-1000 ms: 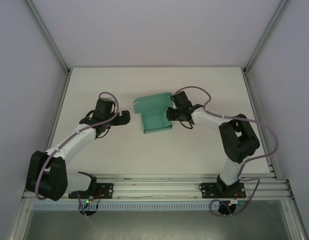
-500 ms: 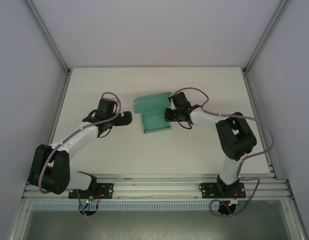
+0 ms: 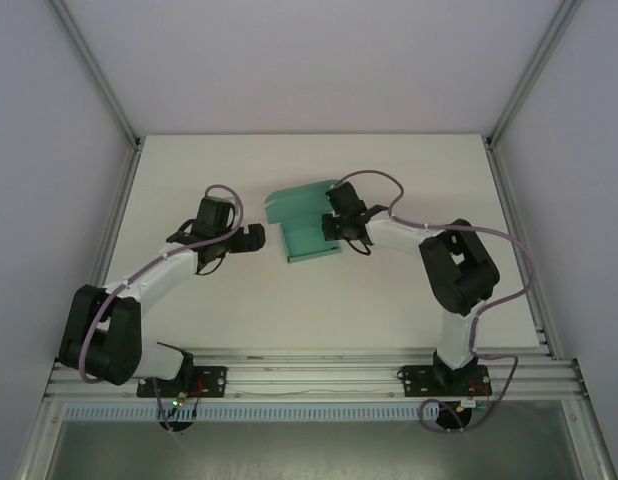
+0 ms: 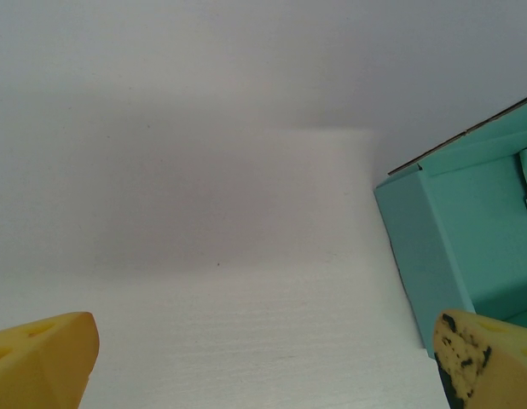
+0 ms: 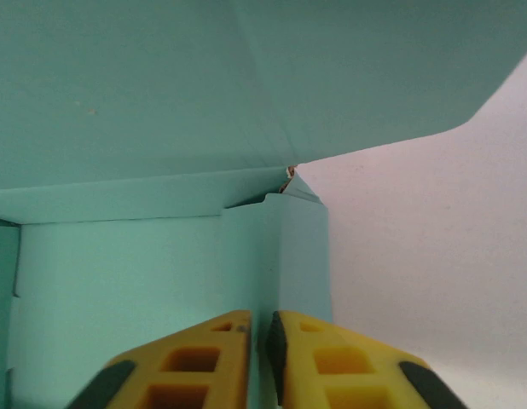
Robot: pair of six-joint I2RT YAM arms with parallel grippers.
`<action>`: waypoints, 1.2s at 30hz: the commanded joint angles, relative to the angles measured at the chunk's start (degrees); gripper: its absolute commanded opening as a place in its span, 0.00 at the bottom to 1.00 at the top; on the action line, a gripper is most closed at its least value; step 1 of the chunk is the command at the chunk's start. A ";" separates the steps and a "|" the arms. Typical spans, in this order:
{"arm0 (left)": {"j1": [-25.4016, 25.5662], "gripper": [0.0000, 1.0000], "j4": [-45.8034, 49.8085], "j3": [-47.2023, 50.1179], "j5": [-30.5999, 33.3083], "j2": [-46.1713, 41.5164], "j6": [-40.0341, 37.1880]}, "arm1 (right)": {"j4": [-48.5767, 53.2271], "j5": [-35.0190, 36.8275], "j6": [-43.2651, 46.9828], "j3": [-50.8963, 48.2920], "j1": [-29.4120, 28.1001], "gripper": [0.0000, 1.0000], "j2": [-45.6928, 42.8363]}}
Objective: Assemble paper box
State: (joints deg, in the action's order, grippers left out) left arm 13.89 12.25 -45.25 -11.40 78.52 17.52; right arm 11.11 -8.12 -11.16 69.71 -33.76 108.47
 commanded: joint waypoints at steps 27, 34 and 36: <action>0.10 1.00 -0.38 -0.80 0.50 -1.21 0.70 | 11.31 20.08 -2.42 1.18 -3.87 0.25 1.49; 0.08 1.00 -0.85 -0.05 0.27 -2.23 0.73 | 8.68 19.53 1.34 1.21 -3.91 0.34 -2.44; 0.03 1.00 -1.00 0.01 0.20 -2.32 0.83 | 7.83 18.92 2.01 1.22 -3.81 0.38 -4.02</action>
State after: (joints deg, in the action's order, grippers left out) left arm 13.89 12.21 -45.25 -11.40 77.62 17.96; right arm 17.41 10.68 -11.11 71.57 -37.67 107.94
